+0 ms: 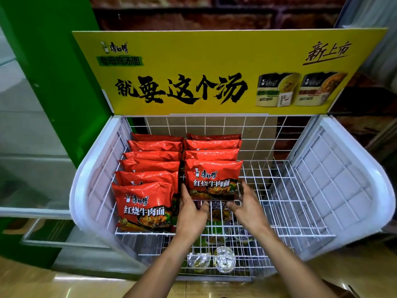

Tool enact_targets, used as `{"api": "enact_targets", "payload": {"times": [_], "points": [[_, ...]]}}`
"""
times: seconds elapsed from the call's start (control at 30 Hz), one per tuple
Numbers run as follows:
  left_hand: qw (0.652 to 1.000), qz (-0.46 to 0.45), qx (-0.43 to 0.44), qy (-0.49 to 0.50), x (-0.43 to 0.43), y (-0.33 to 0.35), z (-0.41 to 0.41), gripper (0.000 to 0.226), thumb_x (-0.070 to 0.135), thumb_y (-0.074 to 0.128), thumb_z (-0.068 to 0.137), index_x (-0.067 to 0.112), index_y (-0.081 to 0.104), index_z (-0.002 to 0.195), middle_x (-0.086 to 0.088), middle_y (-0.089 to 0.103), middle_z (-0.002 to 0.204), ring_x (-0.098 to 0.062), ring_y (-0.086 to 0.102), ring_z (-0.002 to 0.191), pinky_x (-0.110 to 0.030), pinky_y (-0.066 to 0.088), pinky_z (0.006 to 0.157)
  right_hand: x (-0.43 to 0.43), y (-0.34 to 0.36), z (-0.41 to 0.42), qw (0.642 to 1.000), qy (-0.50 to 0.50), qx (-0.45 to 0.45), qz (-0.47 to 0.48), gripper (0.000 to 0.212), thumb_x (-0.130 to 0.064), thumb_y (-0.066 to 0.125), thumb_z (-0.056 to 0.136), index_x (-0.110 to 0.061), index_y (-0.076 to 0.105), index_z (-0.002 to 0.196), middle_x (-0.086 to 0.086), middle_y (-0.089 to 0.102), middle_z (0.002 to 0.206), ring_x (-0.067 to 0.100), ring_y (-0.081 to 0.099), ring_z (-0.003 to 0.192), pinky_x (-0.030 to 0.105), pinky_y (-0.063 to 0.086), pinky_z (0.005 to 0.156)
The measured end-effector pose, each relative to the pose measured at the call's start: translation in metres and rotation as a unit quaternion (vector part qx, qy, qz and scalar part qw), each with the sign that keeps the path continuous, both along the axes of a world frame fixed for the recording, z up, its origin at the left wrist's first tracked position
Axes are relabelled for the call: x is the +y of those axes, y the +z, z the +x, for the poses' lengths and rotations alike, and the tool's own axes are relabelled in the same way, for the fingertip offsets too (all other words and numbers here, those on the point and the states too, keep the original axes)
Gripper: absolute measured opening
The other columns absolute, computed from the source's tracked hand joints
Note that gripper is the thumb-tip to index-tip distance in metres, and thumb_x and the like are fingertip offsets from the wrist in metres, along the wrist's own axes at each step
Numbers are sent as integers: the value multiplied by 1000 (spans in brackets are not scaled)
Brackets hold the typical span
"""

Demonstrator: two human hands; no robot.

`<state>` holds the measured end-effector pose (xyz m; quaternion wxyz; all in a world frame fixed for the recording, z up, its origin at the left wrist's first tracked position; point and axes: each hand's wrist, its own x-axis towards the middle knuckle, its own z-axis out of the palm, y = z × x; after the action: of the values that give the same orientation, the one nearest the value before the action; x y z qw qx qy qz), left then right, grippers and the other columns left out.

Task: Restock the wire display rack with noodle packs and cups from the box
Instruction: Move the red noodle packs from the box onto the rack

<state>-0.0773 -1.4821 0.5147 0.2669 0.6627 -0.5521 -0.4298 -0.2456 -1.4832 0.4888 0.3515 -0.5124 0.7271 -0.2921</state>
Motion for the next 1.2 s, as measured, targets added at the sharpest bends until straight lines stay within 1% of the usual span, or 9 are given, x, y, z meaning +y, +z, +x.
{"api": "enact_targets", "payload": {"times": [0.13,0.23,0.33,0.4,0.6,0.77,0.87,0.97,1.2], "points": [[1000,-7,11,-2,13,-3,5,88,24,61,100,22,-2,162,-3,15,168,-25,27,150,-31,30,113,17,4,0,1000,-10,2,-6,82,-24,72,92,-23,24,158,2,34,160,23,43,141,45,36,116],[999,-23,26,8,22,-5,10,75,18,62,99,20,16,158,-6,27,161,-25,34,145,-38,32,119,28,9,1,1000,-20,-6,-16,75,-21,69,94,-25,27,157,1,41,156,16,53,129,40,45,108],[999,-41,30,15,28,-5,14,60,18,61,99,19,29,149,-6,39,150,-23,44,136,-35,38,112,38,12,3,999,-35,-19,-22,69,-19,67,95,-25,33,155,1,50,148,12,56,120,41,50,105],[998,-50,40,6,33,-5,14,58,22,60,100,21,30,149,-3,42,148,-21,45,135,-34,40,108,45,13,5,999,-38,-26,-28,64,-18,66,94,-26,38,151,-1,54,142,10,58,115,41,53,102],[994,-52,80,-54,48,0,5,64,31,59,101,32,25,155,4,42,153,-15,42,138,-28,38,102,68,15,8,997,-49,-32,-47,51,-25,64,97,-33,46,144,-18,55,123,-5,56,104,22,52,90],[988,-46,103,-101,53,4,-6,66,34,58,101,31,23,156,2,38,157,-16,38,143,-35,36,114,83,23,7,995,-61,-43,-59,46,-27,62,99,-32,48,143,-17,59,117,-5,59,102,12,48,73],[986,-50,108,-119,55,7,-13,66,35,59,100,32,23,156,2,37,159,-15,36,145,-43,35,119,90,29,5,994,-68,-52,-68,46,-25,61,99,-29,48,143,-19,57,120,-6,57,105,14,51,81],[983,-53,115,-133,58,11,-21,66,34,59,100,33,24,156,4,38,157,-16,38,144,-42,38,116,99,33,1,992,-78,-56,-82,45,-24,61,100,-29,50,143,-14,57,132,-4,57,109,32,57,95],[977,-72,117,-164,71,14,-49,60,32,59,100,33,31,154,6,42,155,-12,41,141,-28,38,106,129,33,-19,987,-112,-68,-93,42,-25,58,101,-31,50,142,-11,57,134,1,56,115,26,50,98]]}}
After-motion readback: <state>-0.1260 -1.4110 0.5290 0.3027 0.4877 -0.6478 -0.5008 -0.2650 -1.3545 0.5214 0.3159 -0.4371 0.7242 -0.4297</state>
